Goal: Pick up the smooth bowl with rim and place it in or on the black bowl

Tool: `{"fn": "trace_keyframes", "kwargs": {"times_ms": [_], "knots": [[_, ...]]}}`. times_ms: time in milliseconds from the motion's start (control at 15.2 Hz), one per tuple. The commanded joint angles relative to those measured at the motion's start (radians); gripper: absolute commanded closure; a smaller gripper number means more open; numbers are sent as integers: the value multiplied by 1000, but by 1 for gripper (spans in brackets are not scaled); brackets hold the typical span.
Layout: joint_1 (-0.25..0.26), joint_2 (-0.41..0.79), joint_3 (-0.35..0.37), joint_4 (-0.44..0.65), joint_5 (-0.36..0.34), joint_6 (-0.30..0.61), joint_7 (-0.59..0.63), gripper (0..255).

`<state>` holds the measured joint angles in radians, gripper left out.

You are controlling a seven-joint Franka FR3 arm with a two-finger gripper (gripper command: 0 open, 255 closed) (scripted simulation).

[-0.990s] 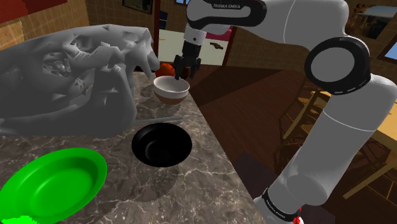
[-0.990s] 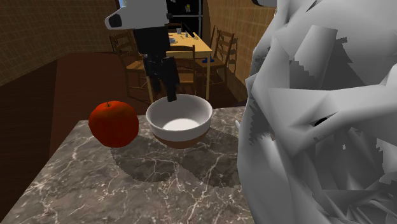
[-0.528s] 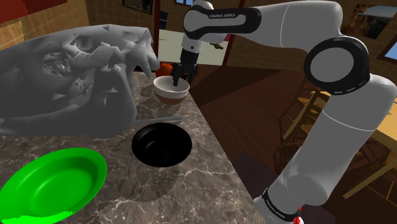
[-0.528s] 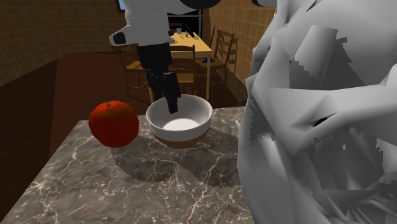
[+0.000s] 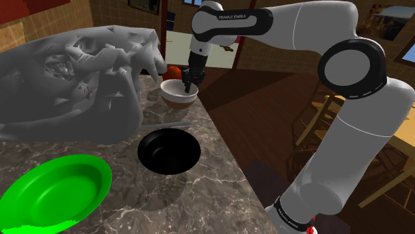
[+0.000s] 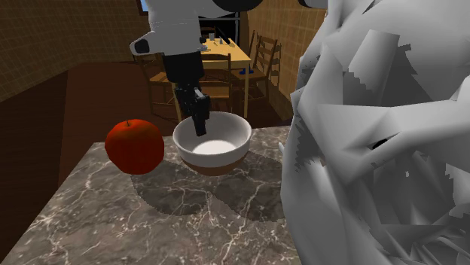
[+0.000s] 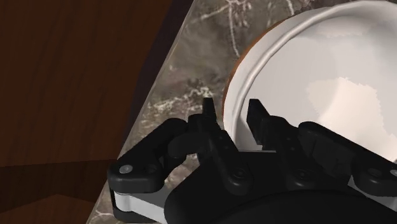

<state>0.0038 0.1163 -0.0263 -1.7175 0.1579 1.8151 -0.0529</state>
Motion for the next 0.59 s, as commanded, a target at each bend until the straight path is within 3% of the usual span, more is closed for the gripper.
{"fn": "trace_keyframes", "kwargs": {"times_ms": [0,528], "knots": [[0,0,0,0,0,0,0,255],[0,-1,0,12,-1,-13,2,255]]}}
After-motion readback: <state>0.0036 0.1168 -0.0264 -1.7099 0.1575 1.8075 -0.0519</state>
